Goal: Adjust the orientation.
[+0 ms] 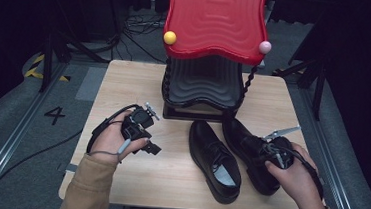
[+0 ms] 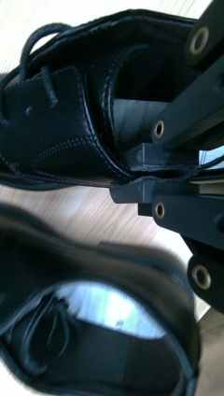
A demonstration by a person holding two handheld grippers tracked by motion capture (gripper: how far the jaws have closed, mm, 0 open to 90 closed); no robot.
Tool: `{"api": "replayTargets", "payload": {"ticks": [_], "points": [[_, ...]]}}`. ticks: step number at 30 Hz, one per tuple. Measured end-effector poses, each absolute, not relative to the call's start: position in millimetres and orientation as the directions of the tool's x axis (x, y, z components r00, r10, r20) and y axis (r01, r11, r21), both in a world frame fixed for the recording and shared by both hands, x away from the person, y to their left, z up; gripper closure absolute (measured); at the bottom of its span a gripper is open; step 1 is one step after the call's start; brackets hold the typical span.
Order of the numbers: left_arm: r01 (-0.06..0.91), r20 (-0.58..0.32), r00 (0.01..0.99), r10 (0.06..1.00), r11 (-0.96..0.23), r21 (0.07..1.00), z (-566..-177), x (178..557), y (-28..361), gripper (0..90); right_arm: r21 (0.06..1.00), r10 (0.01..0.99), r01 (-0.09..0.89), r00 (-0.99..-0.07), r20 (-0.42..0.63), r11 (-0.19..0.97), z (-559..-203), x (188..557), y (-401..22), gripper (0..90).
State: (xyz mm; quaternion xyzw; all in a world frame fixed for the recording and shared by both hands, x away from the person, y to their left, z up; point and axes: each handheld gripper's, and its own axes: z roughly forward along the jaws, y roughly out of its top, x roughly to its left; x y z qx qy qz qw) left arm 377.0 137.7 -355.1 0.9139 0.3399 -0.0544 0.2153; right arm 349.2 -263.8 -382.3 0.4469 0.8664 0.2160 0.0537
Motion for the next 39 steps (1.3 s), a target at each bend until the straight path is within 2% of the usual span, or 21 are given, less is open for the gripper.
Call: {"api": "replayTargets", "payload": {"ticks": [11, 18, 23, 28, 39], "points": [[0.650, -0.246, 0.759, 0.604, -0.673, 0.354, -355.7, 375.7, 139.8, 36.6, 0.406, 0.768, 0.725, -0.635, 0.083, 0.556, -396.7, 345.0, -223.6, 83.5], [0.650, -0.244, 0.759, 0.604, -0.673, 0.353, -356.1, 376.4, 139.1, 36.5, 0.401, 0.750, 0.710, -0.656, 0.080, 0.579, -396.1, 343.1, -221.8, 82.9], [0.650, -0.247, 0.758, 0.604, -0.674, 0.351, -355.7, 376.9, 138.9, 36.5, 0.393, 0.746, 0.719, -0.656, 0.112, 0.573, -396.5, 343.8, -225.2, 77.9], [0.651, -0.247, 0.757, 0.604, -0.673, 0.351, -355.8, 377.1, 138.9, 36.5, 0.409, 0.754, 0.722, -0.647, 0.112, 0.559, -389.6, 341.4, -230.3, 62.2], [0.646, -0.246, 0.762, 0.599, -0.679, 0.349, -356.6, 378.3, 136.9, 36.4, 0.481, 0.806, 0.799, -0.527, 0.270, 0.361, -372.4, 327.8, -236.0, 45.1]]}}
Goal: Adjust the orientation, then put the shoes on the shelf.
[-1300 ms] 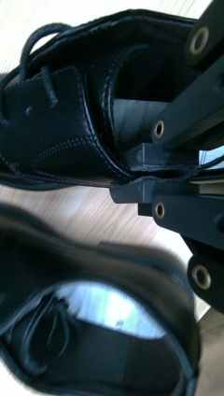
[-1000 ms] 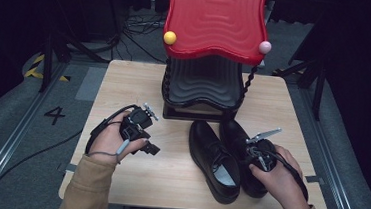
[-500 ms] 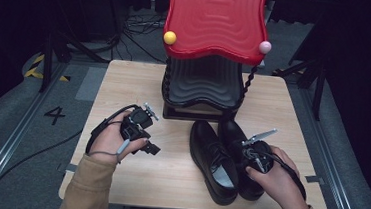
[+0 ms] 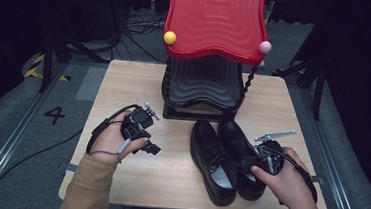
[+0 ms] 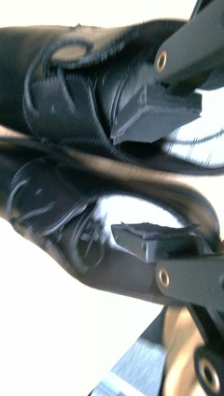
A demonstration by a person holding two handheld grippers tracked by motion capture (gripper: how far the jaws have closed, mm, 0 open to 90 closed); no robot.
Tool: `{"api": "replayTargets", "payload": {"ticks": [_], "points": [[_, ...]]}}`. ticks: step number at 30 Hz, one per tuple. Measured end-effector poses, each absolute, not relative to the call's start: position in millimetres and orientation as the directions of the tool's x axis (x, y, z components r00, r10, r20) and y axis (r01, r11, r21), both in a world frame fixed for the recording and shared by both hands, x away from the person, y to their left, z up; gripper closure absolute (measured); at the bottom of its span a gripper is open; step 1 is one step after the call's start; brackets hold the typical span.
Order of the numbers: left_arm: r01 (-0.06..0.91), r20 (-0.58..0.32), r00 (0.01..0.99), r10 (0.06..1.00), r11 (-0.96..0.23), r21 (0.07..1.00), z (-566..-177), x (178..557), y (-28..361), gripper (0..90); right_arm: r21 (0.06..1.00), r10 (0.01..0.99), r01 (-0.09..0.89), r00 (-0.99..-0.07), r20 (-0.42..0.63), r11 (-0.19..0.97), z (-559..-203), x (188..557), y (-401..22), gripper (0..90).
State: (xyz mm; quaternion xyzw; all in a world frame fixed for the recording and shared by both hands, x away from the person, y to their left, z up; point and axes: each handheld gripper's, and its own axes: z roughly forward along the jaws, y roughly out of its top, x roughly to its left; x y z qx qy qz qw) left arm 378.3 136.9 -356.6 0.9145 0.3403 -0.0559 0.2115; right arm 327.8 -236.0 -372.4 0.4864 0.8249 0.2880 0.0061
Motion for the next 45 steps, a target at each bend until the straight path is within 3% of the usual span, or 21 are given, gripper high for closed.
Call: {"api": "replayTargets", "payload": {"ticks": [8, 15, 23, 26, 29, 32, 45], "points": [[0.653, -0.248, 0.756, 0.606, -0.675, 0.344, -358.2, 379.4, 137.2, 36.3, 0.407, 0.857, 0.829, -0.484, 0.176, 0.384, -393.9, 332.2, -218.0, 42.7], [0.651, -0.247, 0.758, 0.603, -0.679, 0.340, -359.3, 379.3, 136.6, 36.3, 0.357, 0.863, 0.838, -0.486, 0.141, 0.413, -416.2, 343.1, -205.6, 47.0], [0.655, -0.248, 0.755, 0.607, -0.676, 0.337, -360.4, 377.9, 138.5, 36.3, 0.367, 0.868, 0.825, -0.489, 0.081, 0.430, -424.7, 350.6, -198.4, 54.7], [0.658, -0.245, 0.751, 0.613, -0.672, 0.338, -360.1, 377.6, 139.1, 36.2, 0.363, 0.869, 0.826, -0.489, 0.082, 0.430, -425.3, 352.9, -197.3, 55.7], [0.660, -0.245, 0.750, 0.615, -0.671, 0.338, -359.9, 377.2, 139.2, 36.2, 0.365, 0.857, 0.815, -0.509, 0.079, 0.450, -424.5, 353.5, -195.9, 65.2], [0.660, -0.245, 0.750, 0.614, -0.674, 0.332, -361.1, 376.9, 139.4, 36.2, 0.365, 0.843, 0.798, -0.535, 0.063, 0.479, -423.5, 353.4, -192.0, 68.9], [0.667, -0.245, 0.743, 0.622, -0.665, 0.335, -361.5, 375.6, 141.4, 36.1, 0.300, 0.871, 0.848, -0.482, 0.098, 0.436, -421.6, 361.7, -190.5, 71.0]]}}
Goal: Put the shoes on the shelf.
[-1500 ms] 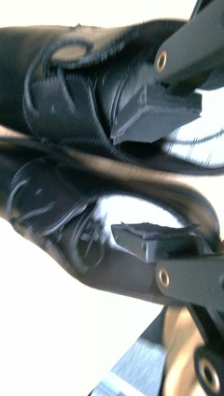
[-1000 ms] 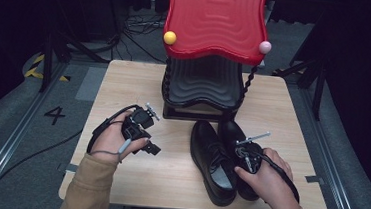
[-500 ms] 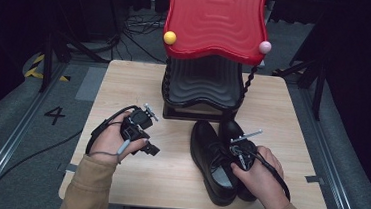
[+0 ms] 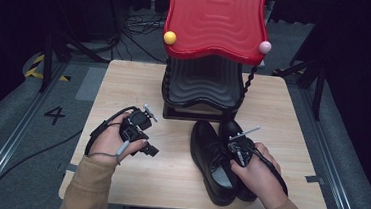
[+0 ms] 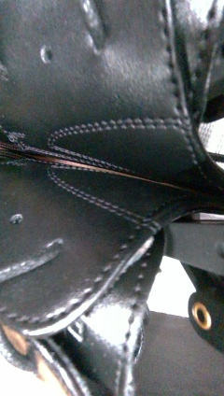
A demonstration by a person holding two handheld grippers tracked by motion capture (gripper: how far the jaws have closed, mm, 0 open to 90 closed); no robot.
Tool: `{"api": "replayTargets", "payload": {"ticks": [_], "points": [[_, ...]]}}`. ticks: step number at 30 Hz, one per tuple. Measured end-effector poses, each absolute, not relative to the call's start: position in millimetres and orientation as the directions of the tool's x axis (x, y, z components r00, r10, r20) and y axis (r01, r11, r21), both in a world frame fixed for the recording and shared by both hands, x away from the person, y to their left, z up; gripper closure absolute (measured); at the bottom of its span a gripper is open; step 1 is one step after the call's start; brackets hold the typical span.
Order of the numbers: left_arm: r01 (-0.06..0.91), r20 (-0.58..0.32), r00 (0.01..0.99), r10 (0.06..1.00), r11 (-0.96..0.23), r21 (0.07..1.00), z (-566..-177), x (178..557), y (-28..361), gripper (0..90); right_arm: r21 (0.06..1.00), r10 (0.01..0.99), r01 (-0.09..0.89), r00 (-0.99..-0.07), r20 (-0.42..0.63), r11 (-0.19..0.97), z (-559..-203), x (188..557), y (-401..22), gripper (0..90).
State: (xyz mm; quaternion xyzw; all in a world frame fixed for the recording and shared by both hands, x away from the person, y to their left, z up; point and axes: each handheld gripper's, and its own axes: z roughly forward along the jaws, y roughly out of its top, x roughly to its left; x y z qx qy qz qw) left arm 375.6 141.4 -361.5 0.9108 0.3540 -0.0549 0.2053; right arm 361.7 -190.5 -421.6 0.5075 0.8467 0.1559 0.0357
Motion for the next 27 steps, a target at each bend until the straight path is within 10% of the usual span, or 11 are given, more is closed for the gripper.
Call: {"api": "replayTargets", "payload": {"ticks": [27], "points": [[0.675, -0.254, 0.737, 0.627, -0.656, 0.338, -361.4, 377.4, 145.3, 36.1, 0.167, 0.866, 0.863, -0.494, 0.080, 0.477, -413.5, 382.8, -193.6, 79.2]]}}
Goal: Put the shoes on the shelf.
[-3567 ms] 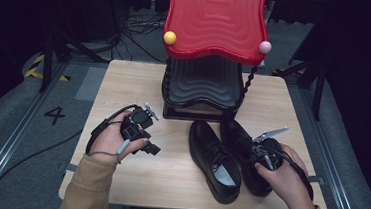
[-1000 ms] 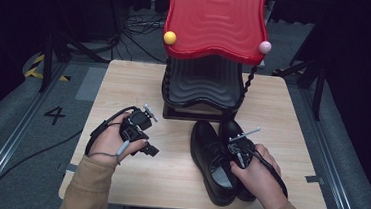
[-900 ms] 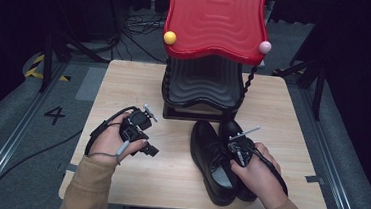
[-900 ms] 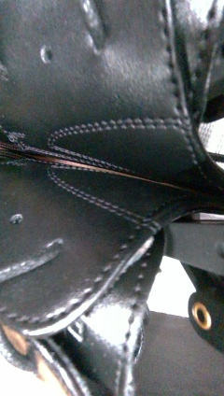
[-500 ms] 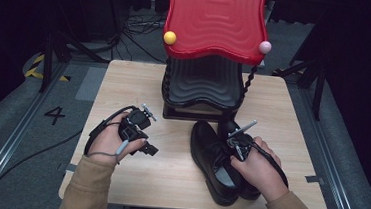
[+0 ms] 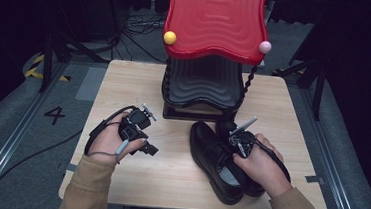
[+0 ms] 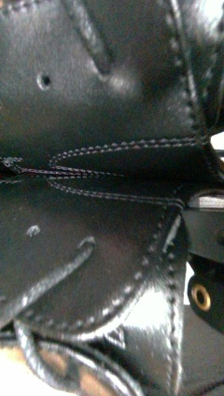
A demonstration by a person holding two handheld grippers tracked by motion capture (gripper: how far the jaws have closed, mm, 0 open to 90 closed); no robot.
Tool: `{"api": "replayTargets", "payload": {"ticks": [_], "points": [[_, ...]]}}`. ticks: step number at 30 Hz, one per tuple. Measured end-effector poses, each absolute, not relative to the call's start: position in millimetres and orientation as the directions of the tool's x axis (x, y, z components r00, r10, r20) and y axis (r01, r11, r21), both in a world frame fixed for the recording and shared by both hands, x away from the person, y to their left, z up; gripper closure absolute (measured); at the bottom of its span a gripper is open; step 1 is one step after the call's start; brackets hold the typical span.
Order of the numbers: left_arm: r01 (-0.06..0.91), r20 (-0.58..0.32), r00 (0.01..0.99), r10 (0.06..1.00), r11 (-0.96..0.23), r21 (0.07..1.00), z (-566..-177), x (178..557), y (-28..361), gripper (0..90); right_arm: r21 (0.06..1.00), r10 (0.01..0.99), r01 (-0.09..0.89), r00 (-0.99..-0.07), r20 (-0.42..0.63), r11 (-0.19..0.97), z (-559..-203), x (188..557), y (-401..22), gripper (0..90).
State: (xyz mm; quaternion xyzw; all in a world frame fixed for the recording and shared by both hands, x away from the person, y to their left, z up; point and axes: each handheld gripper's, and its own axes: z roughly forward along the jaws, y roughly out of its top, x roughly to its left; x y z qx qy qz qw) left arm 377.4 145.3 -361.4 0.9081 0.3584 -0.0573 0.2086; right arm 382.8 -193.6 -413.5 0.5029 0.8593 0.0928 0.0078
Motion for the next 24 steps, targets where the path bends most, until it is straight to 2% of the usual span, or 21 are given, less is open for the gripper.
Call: {"api": "replayTargets", "payload": {"ticks": [7, 13, 24], "points": [[0.685, -0.257, 0.726, 0.637, -0.642, 0.344, -361.5, 378.4, 151.7, 36.1, 0.186, 0.865, 0.863, -0.492, 0.099, 0.470, -406.9, 382.6, -198.7, 81.4], [0.700, -0.250, 0.711, 0.658, -0.624, 0.348, -360.0, 377.9, 160.3, 35.8, 0.183, 0.845, 0.858, -0.509, 0.165, 0.481, -387.2, 374.6, -206.0, 81.5], [0.721, -0.234, 0.683, 0.692, -0.590, 0.363, -359.0, 373.6, 178.1, 35.1, 0.180, 0.831, 0.849, -0.526, 0.184, 0.497, -350.0, 363.2, -212.3, 81.3]]}}
